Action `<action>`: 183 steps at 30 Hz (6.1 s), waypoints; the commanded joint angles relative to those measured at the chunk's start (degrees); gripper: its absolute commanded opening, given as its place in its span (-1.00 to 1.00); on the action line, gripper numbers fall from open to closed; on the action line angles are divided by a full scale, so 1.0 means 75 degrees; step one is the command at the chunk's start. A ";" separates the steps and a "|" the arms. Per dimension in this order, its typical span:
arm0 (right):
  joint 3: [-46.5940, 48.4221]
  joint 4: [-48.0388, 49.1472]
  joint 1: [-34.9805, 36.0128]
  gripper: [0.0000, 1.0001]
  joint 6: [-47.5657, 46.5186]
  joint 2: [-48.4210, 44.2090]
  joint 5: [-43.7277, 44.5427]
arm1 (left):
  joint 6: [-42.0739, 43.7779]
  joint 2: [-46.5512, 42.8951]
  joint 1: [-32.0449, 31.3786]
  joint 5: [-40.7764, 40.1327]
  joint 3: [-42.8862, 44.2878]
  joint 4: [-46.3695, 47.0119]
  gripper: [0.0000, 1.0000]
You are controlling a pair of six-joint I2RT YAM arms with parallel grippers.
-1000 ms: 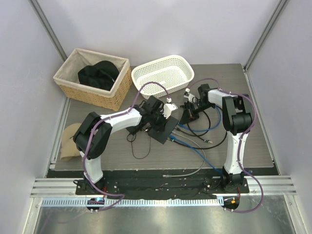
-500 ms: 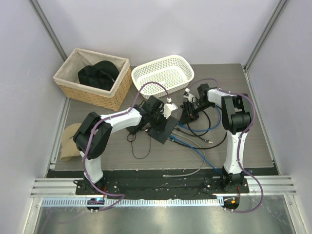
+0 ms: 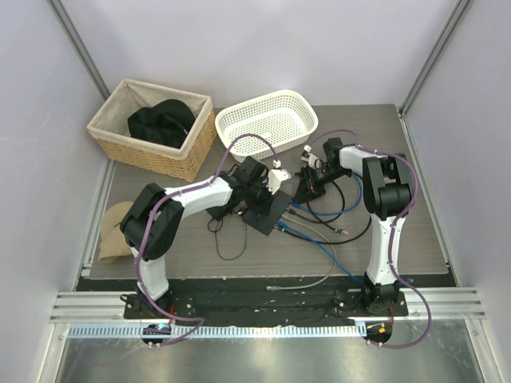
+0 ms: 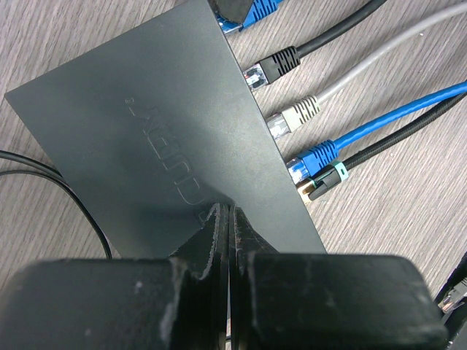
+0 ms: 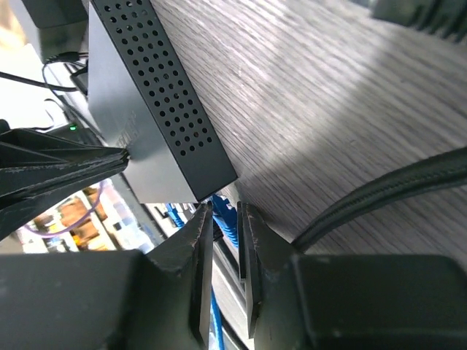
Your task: Pull the plug from the switch port
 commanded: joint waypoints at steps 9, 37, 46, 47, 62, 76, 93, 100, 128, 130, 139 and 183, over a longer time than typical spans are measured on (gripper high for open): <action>-0.0974 0.0279 0.1434 -0.98 -0.0639 0.0142 0.3273 | 0.0080 0.0584 -0.0119 -0.0257 -0.0002 -0.0102 -1.00; -0.1724 0.0303 0.1341 -0.98 -0.1236 -0.1017 0.4352 | 0.0092 0.0678 -0.0118 -0.0304 0.0022 -0.0090 -1.00; -0.1971 -0.0201 0.0746 -0.78 -0.1366 -0.1498 0.3886 | 0.0115 0.0619 -0.0118 -0.0315 -0.0096 -0.0090 -1.00; -0.1924 -0.0248 0.0627 -0.58 -0.1354 -0.1475 0.3118 | 0.0127 0.0596 -0.0119 -0.0315 -0.0096 -0.0113 -1.00; -0.0916 -0.1104 0.0028 -0.06 -0.2805 -0.0852 0.0565 | 0.0280 0.0455 -0.0107 -0.0374 -0.0260 -0.0231 -1.00; -0.2287 0.0394 0.0942 -0.08 -0.4249 -0.2330 0.3613 | 0.0233 0.0560 -0.0119 -0.0327 -0.0166 -0.0196 -1.00; -0.2616 0.2412 0.0874 -0.98 -0.3323 -0.2680 0.5759 | 0.0221 0.0607 -0.0107 -0.0339 -0.0072 -0.0196 -1.00; -0.0134 0.1814 -0.0121 -0.98 -0.2468 -0.4005 0.4282 | 0.0186 0.0619 -0.0119 -0.0316 -0.0107 -0.0172 -1.00; 0.2672 0.2060 -0.2023 -0.16 -0.2011 -0.0957 0.5574 | 0.0338 0.0291 -0.0107 -0.0409 -0.0260 -0.0277 -1.00; 0.2472 0.2083 -0.1929 0.01 -0.1812 -0.1541 0.4730 | 0.0408 0.0186 -0.0048 -0.0409 -0.0260 -0.0383 -1.00; 0.0668 0.2084 -0.0643 0.26 -0.0381 -0.3499 0.2842 | 0.0374 -0.0295 0.0959 0.0410 0.0102 -0.0968 -1.00; -0.3435 0.3853 0.0637 0.04 0.1541 -0.2436 -0.0371 | -0.0998 0.0021 0.1417 0.0786 -0.0576 -0.1215 -0.99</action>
